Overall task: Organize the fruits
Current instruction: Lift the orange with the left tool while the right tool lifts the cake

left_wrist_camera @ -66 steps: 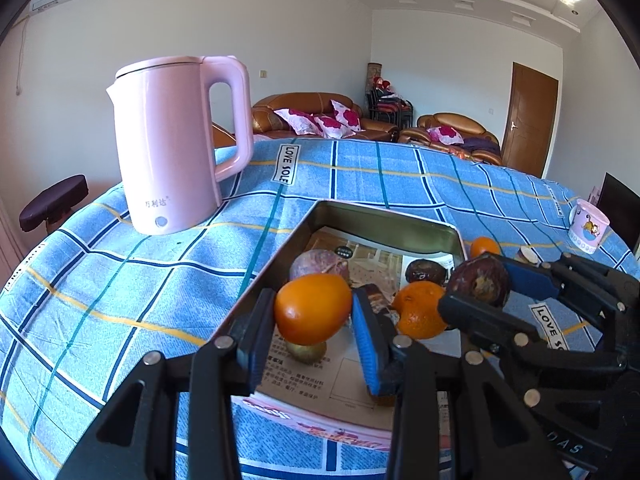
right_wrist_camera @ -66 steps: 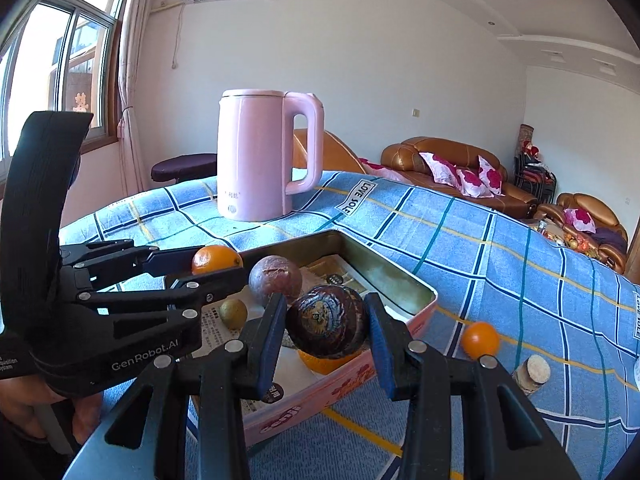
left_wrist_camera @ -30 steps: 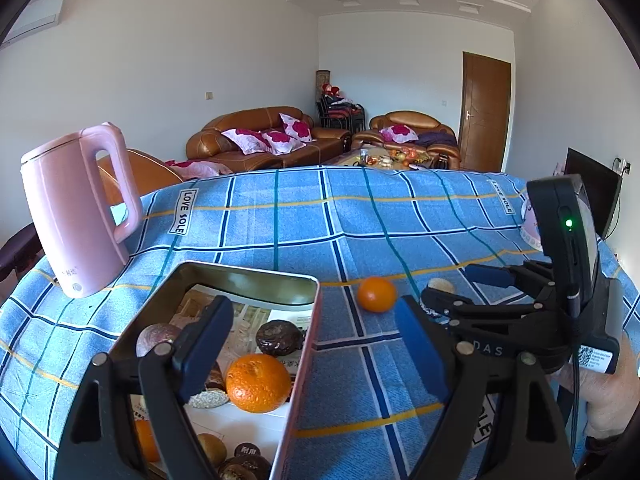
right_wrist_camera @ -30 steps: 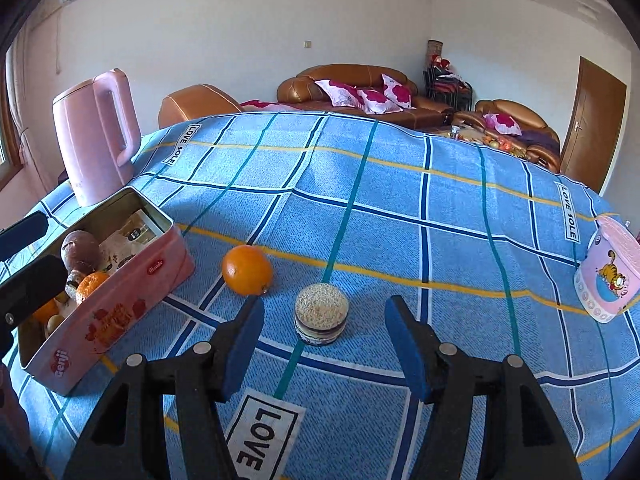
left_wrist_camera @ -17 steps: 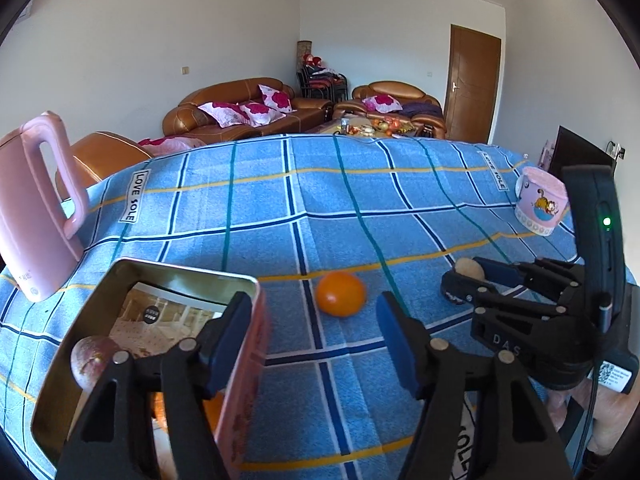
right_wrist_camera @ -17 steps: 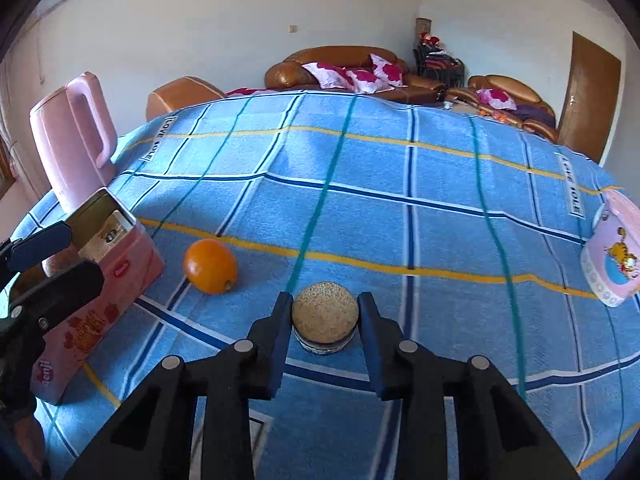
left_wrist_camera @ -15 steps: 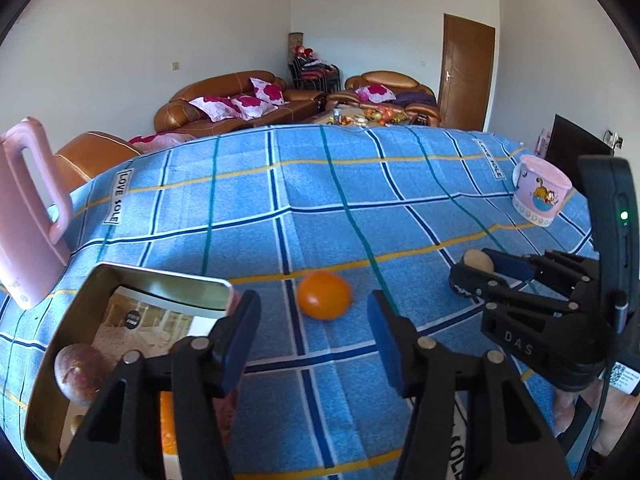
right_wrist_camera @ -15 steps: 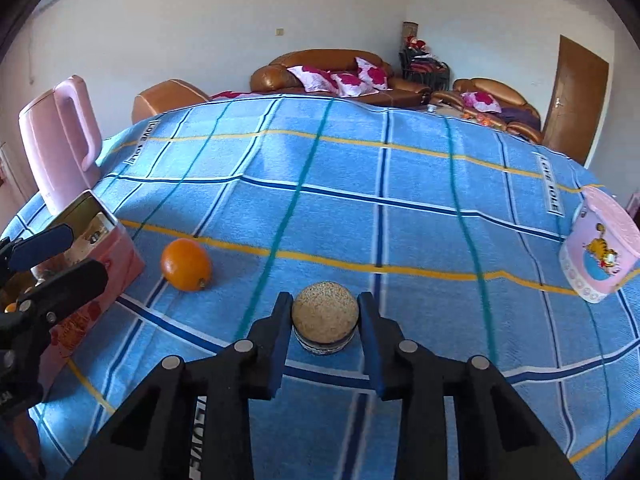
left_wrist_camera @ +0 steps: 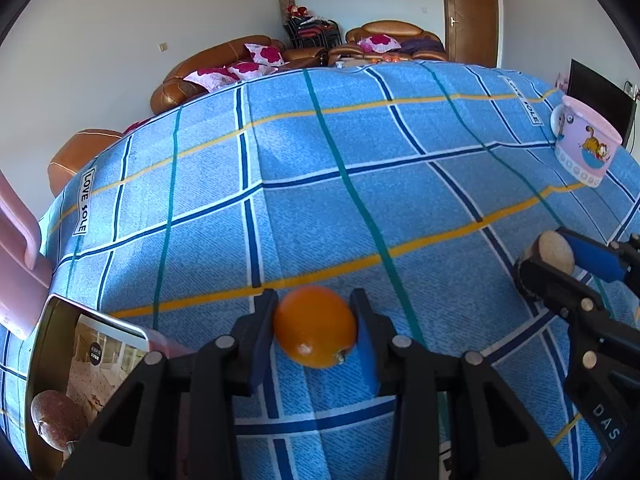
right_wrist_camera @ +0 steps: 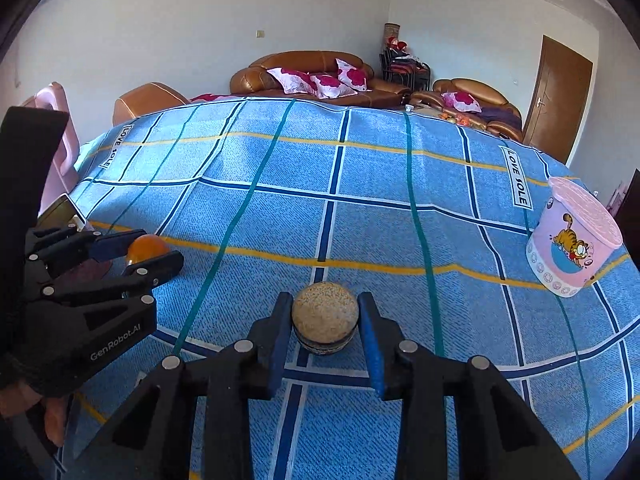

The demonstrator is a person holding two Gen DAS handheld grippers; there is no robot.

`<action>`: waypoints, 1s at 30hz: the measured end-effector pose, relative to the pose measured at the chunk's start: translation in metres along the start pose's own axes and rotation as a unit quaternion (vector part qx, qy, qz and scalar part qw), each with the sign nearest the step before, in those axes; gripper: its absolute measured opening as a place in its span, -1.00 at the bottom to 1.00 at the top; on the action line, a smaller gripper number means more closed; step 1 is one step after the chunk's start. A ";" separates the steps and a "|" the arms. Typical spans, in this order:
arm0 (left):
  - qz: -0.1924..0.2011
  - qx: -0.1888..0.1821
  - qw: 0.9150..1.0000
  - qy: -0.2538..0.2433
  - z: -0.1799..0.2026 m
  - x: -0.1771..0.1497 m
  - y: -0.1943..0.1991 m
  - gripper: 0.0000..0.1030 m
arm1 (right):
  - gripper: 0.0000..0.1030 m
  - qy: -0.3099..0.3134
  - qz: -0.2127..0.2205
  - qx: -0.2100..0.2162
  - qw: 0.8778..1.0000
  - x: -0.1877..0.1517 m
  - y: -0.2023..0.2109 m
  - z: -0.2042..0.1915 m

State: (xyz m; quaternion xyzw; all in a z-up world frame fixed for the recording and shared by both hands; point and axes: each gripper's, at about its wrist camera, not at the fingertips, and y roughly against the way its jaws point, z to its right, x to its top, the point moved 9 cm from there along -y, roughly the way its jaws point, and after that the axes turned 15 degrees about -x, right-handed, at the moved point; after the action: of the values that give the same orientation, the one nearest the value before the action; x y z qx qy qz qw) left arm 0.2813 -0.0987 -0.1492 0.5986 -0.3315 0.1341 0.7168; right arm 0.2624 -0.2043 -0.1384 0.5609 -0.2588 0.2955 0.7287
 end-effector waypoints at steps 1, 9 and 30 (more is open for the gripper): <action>-0.001 0.001 1.000 -0.001 0.000 -0.001 0.000 -0.27 | -0.32 0.002 0.000 -0.001 1.000 -0.001 0.000 0.000; 0.017 -0.033 0.999 0.003 0.016 -0.010 0.013 -0.29 | -0.32 0.002 0.006 0.005 1.000 -0.001 0.002 -0.001; 0.101 -0.029 0.994 0.019 0.009 -0.003 0.049 -0.29 | -0.32 -0.012 0.050 0.019 0.998 0.006 0.022 0.003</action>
State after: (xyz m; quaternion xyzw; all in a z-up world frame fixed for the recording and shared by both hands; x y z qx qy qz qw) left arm 0.2468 -0.0943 -0.1127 0.5384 -0.3805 0.2076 0.7227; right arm 0.2505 -0.2020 -0.1194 0.5647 -0.2899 0.3298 0.6988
